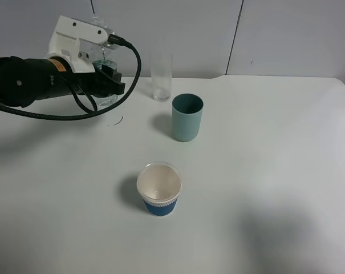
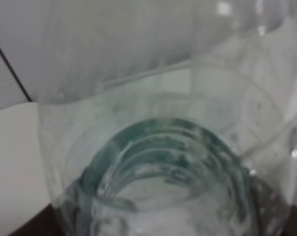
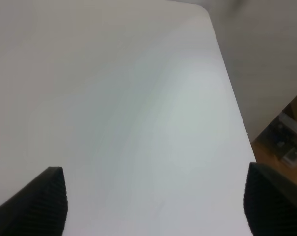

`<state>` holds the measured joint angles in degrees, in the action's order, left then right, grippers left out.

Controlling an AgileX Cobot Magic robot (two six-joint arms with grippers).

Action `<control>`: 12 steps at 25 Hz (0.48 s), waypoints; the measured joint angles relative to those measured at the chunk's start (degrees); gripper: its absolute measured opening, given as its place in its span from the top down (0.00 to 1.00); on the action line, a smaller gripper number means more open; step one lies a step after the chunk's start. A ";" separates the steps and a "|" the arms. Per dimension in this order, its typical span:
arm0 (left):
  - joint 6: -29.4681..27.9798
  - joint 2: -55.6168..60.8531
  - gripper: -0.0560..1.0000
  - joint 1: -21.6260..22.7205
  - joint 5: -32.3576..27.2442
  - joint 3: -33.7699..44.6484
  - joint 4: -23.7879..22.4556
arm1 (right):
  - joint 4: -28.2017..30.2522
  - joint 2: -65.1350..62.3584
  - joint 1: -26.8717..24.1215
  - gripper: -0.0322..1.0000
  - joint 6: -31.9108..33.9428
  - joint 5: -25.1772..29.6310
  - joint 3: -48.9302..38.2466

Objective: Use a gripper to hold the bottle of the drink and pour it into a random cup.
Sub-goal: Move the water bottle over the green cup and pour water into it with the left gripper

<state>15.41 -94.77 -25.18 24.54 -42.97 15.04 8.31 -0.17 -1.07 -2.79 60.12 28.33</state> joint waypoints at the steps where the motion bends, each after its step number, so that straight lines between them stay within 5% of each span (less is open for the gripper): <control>1: 0.38 0.26 0.45 -0.44 0.00 0.00 1.29 | 0.00 0.00 0.00 0.25 0.00 0.00 0.00; 4: 1.12 0.92 0.45 -1.79 0.00 0.00 4.60 | 0.00 0.00 0.00 0.25 0.00 0.00 0.00; 7: 6.56 1.10 0.45 -4.06 0.05 0.00 12.54 | 0.00 0.00 0.00 0.25 0.00 0.00 0.00; 12: 29.54 1.21 0.45 -9.03 2.79 0.00 34.88 | 0.00 0.00 0.00 0.25 0.00 0.00 0.00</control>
<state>44.95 -93.56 -34.21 27.32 -42.97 49.92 8.31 -0.17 -1.07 -2.79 60.12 28.33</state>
